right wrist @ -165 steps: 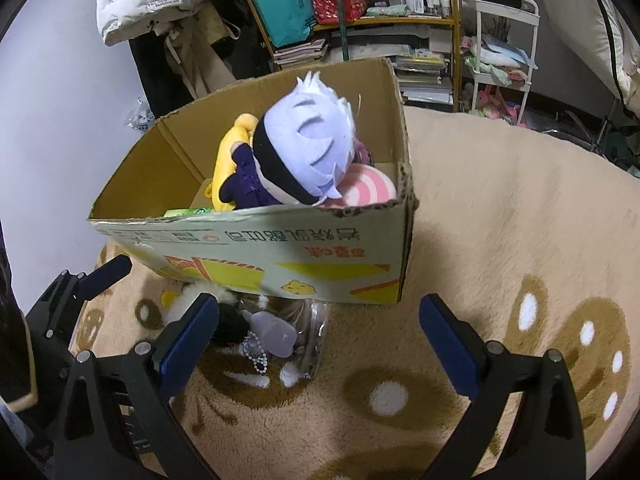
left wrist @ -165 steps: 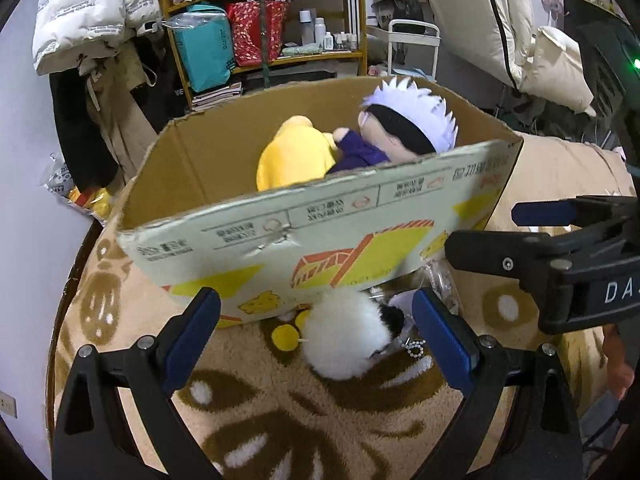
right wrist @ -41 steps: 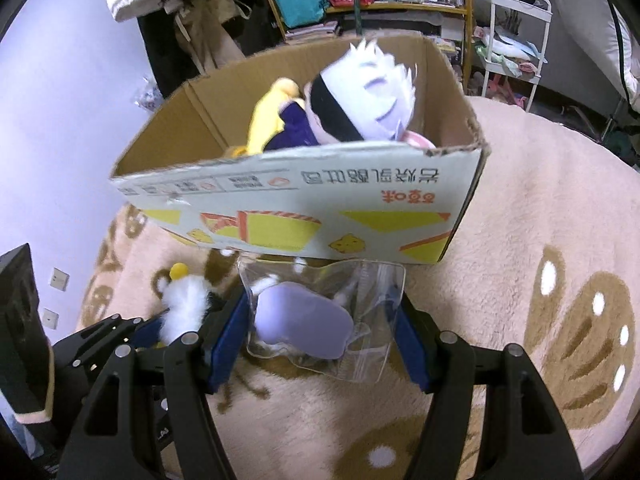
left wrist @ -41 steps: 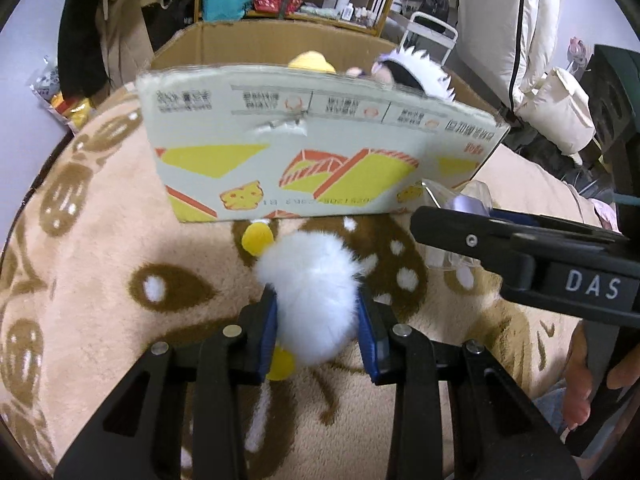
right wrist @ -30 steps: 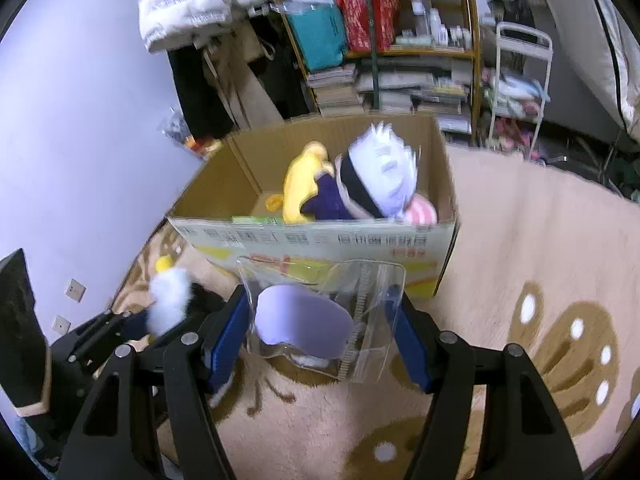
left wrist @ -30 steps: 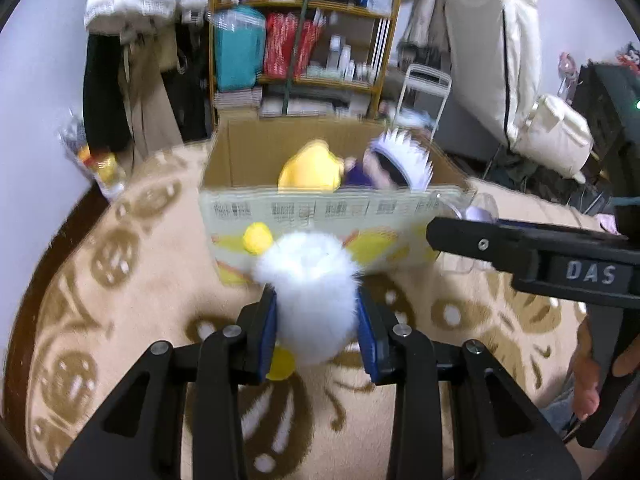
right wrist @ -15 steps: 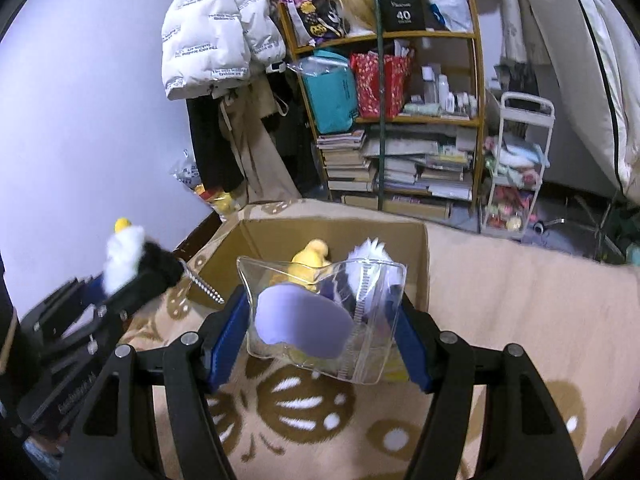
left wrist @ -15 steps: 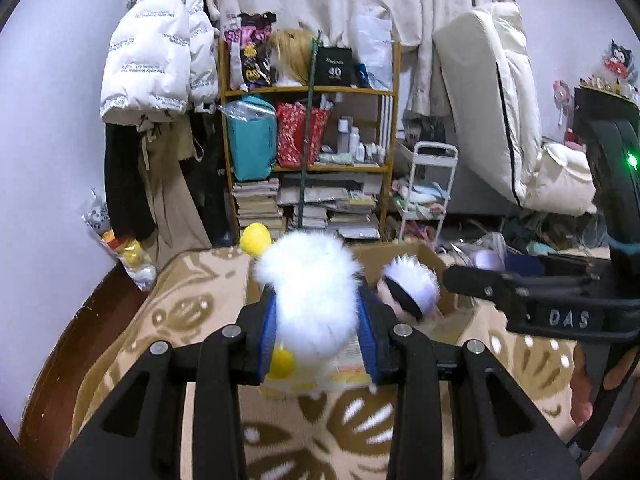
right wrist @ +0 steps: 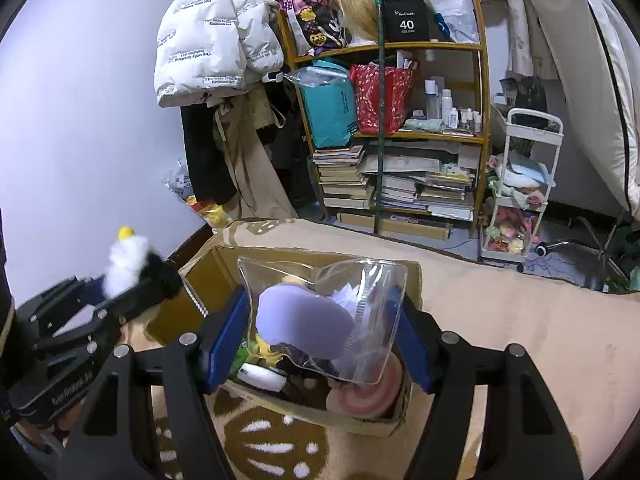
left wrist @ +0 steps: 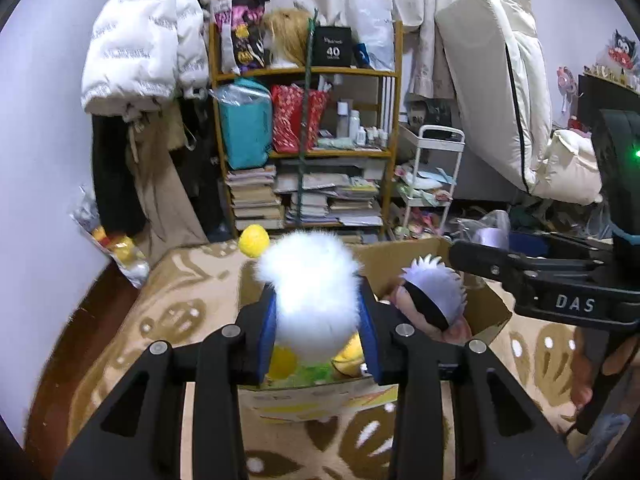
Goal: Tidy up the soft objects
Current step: 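Lift the pompom and clear bag with both tools over the box, then open both tools to drop the pompom and clear bag into the box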
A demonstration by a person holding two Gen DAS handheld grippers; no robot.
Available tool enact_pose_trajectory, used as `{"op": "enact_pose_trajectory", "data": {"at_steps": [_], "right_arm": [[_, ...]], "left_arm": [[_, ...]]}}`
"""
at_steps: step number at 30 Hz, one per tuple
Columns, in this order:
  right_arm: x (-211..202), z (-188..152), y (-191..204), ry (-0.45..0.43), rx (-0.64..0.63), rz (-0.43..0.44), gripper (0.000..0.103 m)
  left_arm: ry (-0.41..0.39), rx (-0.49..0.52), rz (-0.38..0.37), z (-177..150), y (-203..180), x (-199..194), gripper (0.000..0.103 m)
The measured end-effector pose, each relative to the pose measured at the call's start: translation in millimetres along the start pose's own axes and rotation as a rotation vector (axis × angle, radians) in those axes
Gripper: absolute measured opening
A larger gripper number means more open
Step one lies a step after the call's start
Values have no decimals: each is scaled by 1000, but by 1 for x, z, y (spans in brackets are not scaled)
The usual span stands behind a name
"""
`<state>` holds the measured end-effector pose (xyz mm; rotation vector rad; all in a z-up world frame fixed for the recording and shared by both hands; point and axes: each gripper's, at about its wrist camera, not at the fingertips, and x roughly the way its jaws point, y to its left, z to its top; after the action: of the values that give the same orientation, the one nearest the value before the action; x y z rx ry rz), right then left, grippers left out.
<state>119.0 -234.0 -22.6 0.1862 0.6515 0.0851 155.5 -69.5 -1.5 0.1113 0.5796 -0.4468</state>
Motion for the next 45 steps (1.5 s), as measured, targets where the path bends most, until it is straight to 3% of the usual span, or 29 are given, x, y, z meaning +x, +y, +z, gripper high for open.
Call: {"op": "enact_pose_trajectory", "data": {"at_steps": [6, 11, 17, 26, 33, 45], "right_arm": [[20, -8, -1, 41, 11, 8, 76], [29, -12, -6, 67, 23, 4, 77], [25, -14, -10, 66, 38, 1, 85], [-13, -11, -4, 18, 18, -26, 102], [-57, -14, 6, -14, -10, -33, 103], [-133, -24, 20, -101, -67, -62, 103]], "left_arm": [[35, -5, -1, -11, -1, 20, 37], [37, -10, 16, -18, -1, 24, 54], [46, -17, 39, -19, 2, 18, 59], [29, -45, 131, -23, 14, -20, 81], [3, -38, 176, -24, 16, -61, 94], [-21, -21, 198, -30, 5, -128, 97]]}}
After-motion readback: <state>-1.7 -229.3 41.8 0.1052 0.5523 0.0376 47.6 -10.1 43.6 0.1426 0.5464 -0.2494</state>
